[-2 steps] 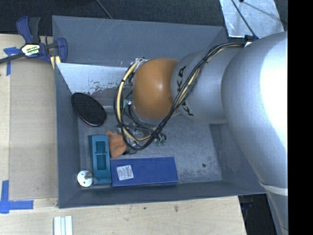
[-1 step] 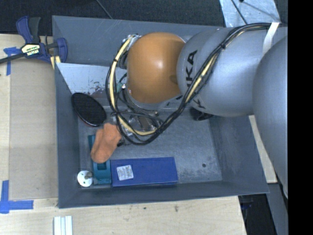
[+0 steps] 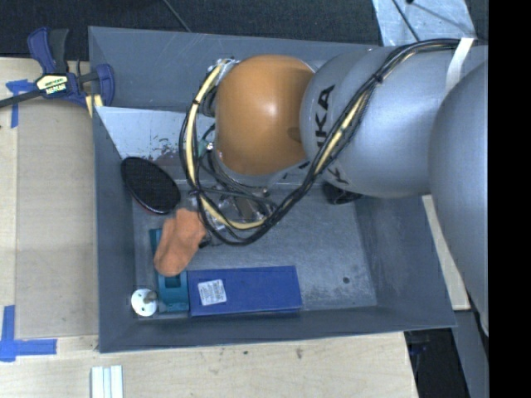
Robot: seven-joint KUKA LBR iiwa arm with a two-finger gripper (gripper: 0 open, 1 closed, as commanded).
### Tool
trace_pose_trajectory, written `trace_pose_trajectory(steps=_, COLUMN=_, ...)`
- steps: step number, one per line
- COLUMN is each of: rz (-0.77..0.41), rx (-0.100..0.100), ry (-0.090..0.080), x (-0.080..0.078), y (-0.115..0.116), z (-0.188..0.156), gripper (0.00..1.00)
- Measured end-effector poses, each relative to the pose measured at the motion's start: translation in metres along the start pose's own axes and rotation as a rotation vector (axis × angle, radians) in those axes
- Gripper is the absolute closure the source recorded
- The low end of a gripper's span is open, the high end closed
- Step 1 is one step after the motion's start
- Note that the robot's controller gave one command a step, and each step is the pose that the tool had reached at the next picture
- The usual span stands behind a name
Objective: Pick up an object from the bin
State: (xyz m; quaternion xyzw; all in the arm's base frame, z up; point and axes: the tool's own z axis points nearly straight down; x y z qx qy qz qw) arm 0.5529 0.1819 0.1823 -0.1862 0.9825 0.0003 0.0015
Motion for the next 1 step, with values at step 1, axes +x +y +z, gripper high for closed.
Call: trace_pose_trajectory(steps=1, rz=-0.007, rx=0.000, ry=0.005, x=-0.0027, y=0.0045, z=-0.0534, gripper=1.00)
